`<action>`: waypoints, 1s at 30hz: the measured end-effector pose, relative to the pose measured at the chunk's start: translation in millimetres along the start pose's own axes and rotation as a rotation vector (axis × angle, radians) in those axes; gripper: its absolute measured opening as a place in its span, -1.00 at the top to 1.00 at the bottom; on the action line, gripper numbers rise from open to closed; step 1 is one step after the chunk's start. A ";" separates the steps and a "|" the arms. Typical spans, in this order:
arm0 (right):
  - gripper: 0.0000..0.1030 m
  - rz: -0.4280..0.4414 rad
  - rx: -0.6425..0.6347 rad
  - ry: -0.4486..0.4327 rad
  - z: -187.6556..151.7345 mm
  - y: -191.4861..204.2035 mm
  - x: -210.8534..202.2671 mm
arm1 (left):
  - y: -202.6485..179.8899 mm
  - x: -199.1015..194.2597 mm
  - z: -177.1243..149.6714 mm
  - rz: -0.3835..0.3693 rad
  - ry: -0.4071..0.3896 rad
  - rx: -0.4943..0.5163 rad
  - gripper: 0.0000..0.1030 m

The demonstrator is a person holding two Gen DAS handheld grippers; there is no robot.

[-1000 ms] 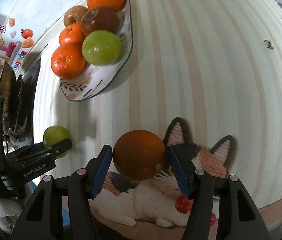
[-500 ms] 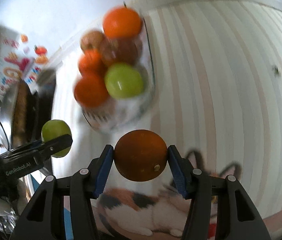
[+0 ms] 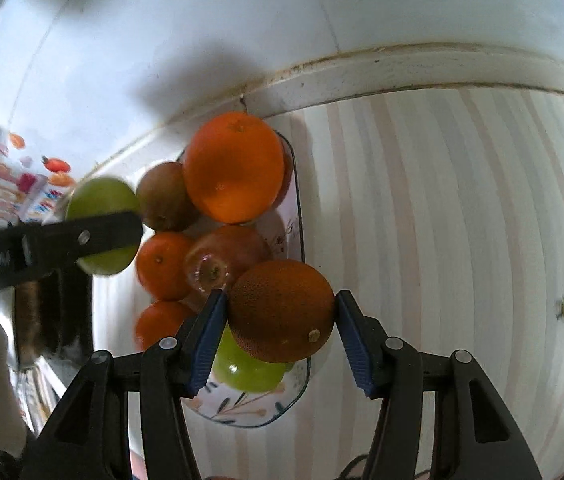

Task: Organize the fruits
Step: 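Lower both fruits onto the floral plate and open both tools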

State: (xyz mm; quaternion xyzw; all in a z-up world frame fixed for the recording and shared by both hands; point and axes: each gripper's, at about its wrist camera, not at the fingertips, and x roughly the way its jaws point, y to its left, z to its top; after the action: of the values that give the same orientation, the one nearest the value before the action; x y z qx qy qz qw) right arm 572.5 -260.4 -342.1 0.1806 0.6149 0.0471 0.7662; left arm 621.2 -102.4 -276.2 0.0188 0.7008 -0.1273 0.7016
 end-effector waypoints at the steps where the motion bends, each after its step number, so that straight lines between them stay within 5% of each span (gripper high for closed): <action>1: -0.12 -0.010 -0.012 0.002 -1.6 0.5 3.4 | -0.6 4.4 1.7 -0.004 0.011 0.003 -0.04; 14: -0.17 0.019 -0.030 0.003 -2.7 -1.3 4.7 | -2.1 30.0 7.0 0.018 0.037 0.022 -0.04; 17: -0.37 0.057 -0.015 0.020 -0.7 -3.2 5.5 | -2.3 27.6 7.6 0.018 0.025 0.023 -0.05; 19: -0.64 0.057 -0.011 0.035 0.1 -2.5 7.6 | -2.9 20.2 7.8 0.001 0.004 0.015 -0.26; 22: -0.79 0.045 -0.010 0.044 -0.6 -1.4 8.6 | -1.0 8.9 9.2 -0.001 -0.024 0.004 -0.61; 30: -0.88 -0.081 0.006 -0.018 -10.3 2.6 -28.6 | 22.4 -40.5 -23.8 0.020 -0.155 -0.056 -0.71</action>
State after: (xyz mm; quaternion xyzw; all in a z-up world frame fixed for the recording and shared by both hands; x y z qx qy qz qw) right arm 556.2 -264.1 -316.7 0.1583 0.6150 0.0128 0.7724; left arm 603.1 -69.7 -239.9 -0.0039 0.6476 -0.1018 0.7552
